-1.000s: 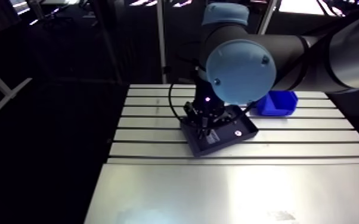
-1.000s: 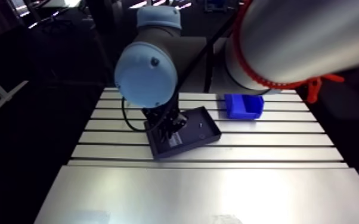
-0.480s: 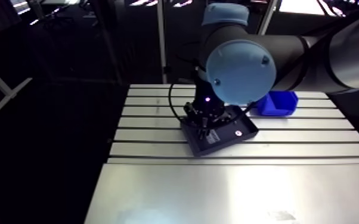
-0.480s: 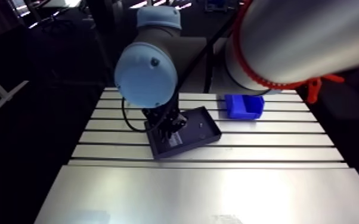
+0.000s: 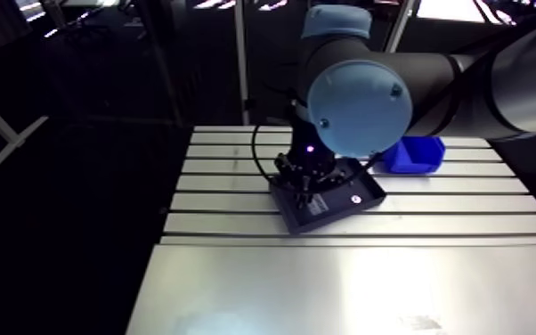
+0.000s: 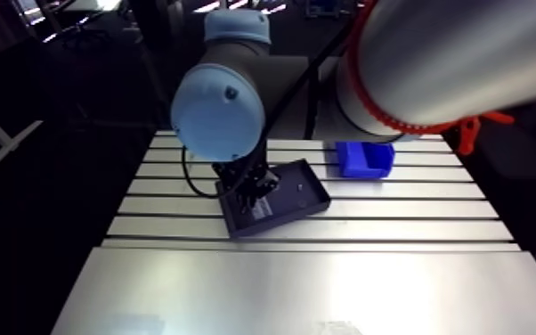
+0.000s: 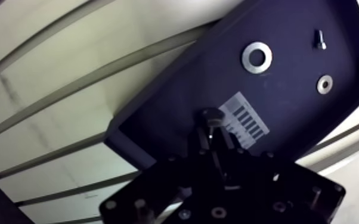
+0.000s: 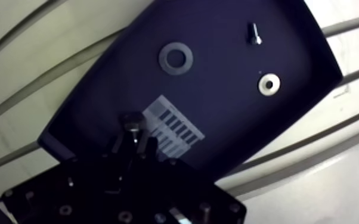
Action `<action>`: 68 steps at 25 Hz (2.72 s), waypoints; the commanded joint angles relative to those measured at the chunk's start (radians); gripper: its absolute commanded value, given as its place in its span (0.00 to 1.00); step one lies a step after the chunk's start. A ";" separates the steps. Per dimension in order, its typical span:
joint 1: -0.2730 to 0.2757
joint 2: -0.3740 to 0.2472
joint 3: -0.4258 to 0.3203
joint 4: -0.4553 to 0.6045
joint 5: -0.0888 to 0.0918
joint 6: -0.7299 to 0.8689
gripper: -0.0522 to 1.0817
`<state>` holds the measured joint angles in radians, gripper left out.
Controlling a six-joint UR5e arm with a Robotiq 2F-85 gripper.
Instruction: Pick up the M10 bolt from the tray and put it into the blue bin.
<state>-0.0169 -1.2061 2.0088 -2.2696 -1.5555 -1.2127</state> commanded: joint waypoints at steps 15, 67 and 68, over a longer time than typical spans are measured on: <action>0.000 -0.029 -0.015 0.002 -0.005 -0.006 0.93; -0.149 -0.172 -0.491 0.489 0.009 -0.475 0.92; -0.155 -0.171 -0.497 0.489 0.007 -0.495 0.92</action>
<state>-0.1445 -1.3869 1.5340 -1.7825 -1.5471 -1.6500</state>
